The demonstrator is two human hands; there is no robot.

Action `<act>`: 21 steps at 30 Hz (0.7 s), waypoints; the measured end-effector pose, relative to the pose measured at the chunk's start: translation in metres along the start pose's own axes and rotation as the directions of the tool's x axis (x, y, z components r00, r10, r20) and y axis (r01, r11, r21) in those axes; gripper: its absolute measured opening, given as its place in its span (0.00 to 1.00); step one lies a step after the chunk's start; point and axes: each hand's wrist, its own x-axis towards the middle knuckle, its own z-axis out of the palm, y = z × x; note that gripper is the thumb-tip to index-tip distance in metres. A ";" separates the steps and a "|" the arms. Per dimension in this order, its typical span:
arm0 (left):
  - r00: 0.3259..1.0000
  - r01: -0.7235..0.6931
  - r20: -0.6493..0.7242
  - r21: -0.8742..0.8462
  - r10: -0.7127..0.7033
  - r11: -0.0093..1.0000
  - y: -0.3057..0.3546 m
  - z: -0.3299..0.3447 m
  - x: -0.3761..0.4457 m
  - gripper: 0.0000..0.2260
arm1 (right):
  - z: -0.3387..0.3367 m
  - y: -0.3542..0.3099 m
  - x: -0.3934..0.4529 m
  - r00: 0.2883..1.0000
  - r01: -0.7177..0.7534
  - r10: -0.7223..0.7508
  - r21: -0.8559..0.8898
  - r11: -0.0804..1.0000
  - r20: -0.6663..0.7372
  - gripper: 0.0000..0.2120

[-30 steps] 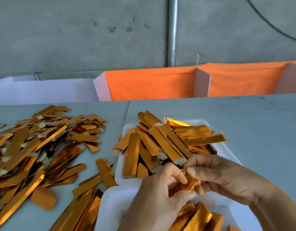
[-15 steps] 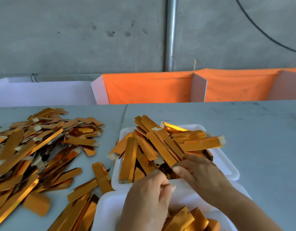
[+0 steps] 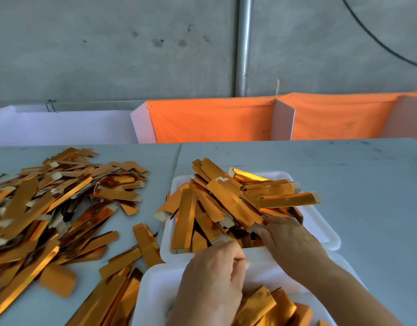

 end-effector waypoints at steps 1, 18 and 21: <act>1.000 0.001 -0.007 0.002 -0.001 1.000 0.000 0.000 0.000 0.04 | 0.000 -0.001 0.001 0.999 -0.013 0.014 0.019 1.000 -0.036 0.16; 0.887 -0.193 -0.350 0.314 0.302 0.929 0.002 -0.002 0.001 0.25 | -0.036 -0.014 -0.022 0.982 0.087 0.097 0.841 0.534 -0.163 0.13; 0.897 -0.238 -0.233 0.463 0.376 0.854 0.004 0.000 0.004 0.31 | -0.038 -0.020 -0.027 0.988 0.130 -0.133 0.887 0.443 -0.078 0.12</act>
